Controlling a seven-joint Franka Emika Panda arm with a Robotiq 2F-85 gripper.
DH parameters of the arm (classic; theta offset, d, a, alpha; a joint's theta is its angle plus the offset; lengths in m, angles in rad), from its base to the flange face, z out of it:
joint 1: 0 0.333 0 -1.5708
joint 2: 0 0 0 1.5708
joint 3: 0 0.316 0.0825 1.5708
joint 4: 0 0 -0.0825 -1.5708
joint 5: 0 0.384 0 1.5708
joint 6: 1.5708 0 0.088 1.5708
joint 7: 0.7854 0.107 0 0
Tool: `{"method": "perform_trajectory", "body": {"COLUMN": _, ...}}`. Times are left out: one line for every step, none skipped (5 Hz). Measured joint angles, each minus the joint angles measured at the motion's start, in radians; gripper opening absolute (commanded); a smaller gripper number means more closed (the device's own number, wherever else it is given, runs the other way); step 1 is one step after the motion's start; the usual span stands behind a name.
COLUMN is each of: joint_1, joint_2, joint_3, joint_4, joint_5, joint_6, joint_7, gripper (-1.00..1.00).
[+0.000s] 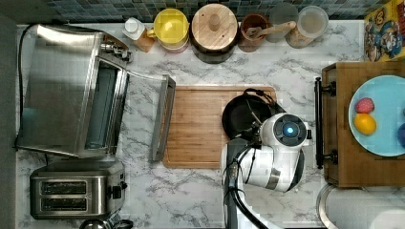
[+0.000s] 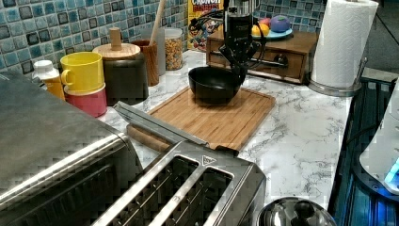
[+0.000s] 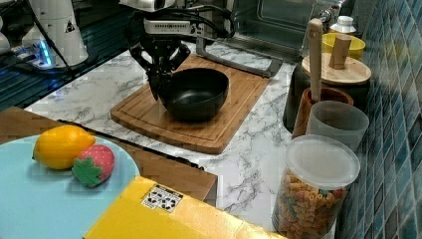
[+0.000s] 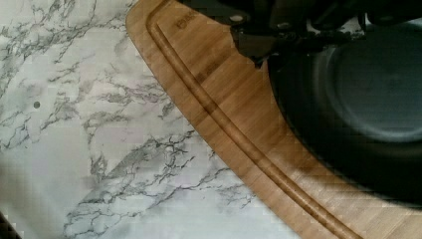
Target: Pick up the bowl.
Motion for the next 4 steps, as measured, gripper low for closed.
{"method": "perform_trajectory", "body": {"joint_1": -0.001, "joint_2": 0.011, "joint_3": 0.003, "joint_4": 0.012, "joint_5": 0.001, "joint_6": 0.014, "joint_7": 0.000, "gripper": -1.00}}
{"method": "perform_trajectory", "body": {"joint_1": -0.002, "joint_2": 0.010, "joint_3": 0.001, "joint_4": 0.012, "joint_5": 0.037, "joint_6": 0.014, "joint_7": 0.000, "gripper": -1.00}}
{"method": "perform_trajectory", "body": {"joint_1": -0.002, "joint_2": 0.005, "joint_3": -0.001, "joint_4": 0.012, "joint_5": 0.067, "joint_6": 0.018, "joint_7": 0.000, "gripper": -1.00}}
{"method": "perform_trajectory", "body": {"joint_1": -0.003, "joint_2": -0.009, "joint_3": 0.002, "joint_4": 0.010, "joint_5": 0.090, "joint_6": 0.020, "joint_7": 0.000, "gripper": -1.00}}
